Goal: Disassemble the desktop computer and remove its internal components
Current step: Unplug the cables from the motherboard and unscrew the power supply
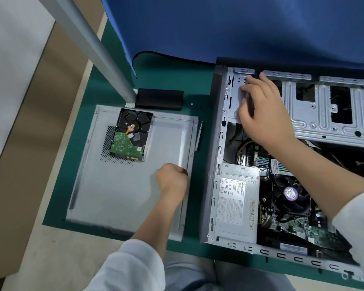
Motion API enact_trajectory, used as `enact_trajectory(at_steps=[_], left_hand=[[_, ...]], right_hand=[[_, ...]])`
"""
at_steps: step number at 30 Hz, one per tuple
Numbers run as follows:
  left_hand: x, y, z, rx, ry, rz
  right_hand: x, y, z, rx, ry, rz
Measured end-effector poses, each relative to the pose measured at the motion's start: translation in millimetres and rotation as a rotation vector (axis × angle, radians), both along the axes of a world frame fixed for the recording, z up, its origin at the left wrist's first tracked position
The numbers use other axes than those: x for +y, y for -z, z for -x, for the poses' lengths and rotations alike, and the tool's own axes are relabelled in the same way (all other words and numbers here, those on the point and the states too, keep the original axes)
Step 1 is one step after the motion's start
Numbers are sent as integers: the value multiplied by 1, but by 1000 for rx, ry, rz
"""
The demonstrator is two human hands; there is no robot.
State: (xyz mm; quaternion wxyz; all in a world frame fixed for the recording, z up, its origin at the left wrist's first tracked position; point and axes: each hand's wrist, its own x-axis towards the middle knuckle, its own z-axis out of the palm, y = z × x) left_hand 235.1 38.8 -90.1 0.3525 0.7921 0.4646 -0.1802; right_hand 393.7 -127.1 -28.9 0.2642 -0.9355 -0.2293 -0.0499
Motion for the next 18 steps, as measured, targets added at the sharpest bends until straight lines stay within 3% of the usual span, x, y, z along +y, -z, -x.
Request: enact_trajectory(at_steps=[11,18], left_hand=[[-8,7,-14,77,193,42],[-2,2,-78,-213,173,-51]], right_hand=[[0,-2,1,12,-1,15],[0,-2,1,2,-4,-1]])
